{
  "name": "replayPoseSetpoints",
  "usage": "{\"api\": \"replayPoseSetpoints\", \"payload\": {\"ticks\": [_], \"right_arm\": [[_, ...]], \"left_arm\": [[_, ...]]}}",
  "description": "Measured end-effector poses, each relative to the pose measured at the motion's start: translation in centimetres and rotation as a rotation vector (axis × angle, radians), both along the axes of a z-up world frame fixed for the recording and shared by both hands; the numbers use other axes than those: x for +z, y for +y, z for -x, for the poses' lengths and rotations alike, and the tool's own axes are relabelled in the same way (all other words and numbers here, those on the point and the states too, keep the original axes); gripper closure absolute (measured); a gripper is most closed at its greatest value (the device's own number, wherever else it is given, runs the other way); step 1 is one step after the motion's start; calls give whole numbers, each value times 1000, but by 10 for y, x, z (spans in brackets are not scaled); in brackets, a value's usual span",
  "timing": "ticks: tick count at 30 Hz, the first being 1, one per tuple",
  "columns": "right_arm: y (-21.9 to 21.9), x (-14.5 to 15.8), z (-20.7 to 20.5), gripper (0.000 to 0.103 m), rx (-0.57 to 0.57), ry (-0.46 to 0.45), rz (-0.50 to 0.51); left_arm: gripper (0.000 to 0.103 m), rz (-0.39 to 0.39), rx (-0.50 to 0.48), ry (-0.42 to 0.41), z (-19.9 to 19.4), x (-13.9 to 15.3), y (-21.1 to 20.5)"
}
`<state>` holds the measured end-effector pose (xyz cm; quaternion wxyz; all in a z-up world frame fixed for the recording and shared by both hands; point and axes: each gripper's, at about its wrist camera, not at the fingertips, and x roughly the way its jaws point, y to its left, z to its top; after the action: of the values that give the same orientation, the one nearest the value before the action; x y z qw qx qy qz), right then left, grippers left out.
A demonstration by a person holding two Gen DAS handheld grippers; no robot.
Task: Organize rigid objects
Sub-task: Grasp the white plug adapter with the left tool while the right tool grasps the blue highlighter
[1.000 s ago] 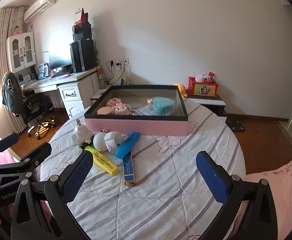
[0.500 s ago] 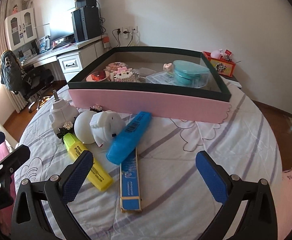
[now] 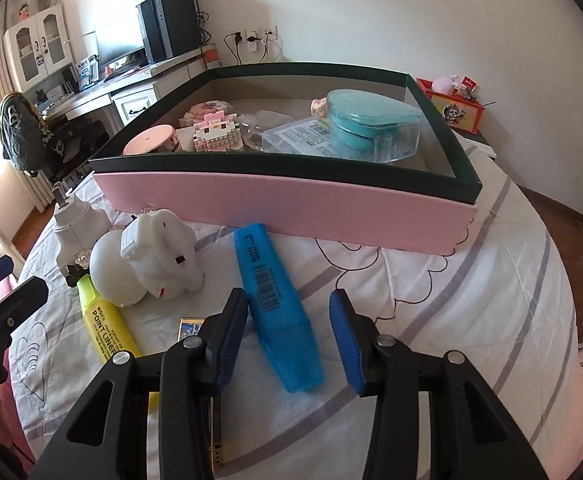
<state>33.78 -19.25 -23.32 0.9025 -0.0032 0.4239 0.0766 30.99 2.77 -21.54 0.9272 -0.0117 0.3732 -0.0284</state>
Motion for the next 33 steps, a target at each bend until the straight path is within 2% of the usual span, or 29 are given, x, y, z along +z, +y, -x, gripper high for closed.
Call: {"api": "replayPoseSetpoints", "payload": {"ticks": [5, 10, 15, 18, 21, 23, 24, 25, 29, 33], "right_arm": [[11, -7, -19, 59, 44, 14, 53], [9, -10, -23, 59, 57, 3, 43], [11, -9, -24, 59, 62, -1, 53], [11, -9, -26, 59, 67, 0, 53], [11, -9, -27, 59, 72, 1, 49], [11, -9, -27, 59, 76, 1, 44], [11, -8, -26, 60, 78, -1, 39], [11, -9, -26, 63, 81, -2, 35], [11, -8, -22, 73, 92, -7, 33], [11, -8, -22, 73, 90, -4, 34]], "left_arm": [[0, -30, 7, 21, -18, -4, -2], [0, -39, 28, 19, -37, -5, 2], [0, -18, -20, 57, -58, -14, -4], [0, 26, -31, 87, -69, -20, -3], [11, 62, -54, 121, -75, -26, -3], [24, 48, -78, 110, -72, -24, -9], [42, 46, -97, 104, -71, -23, -12], [48, 37, -108, 105, -70, -23, -15], [49, 9, -107, 84, -60, -19, -18], [50, 19, -88, 61, -47, -15, -12]]}}
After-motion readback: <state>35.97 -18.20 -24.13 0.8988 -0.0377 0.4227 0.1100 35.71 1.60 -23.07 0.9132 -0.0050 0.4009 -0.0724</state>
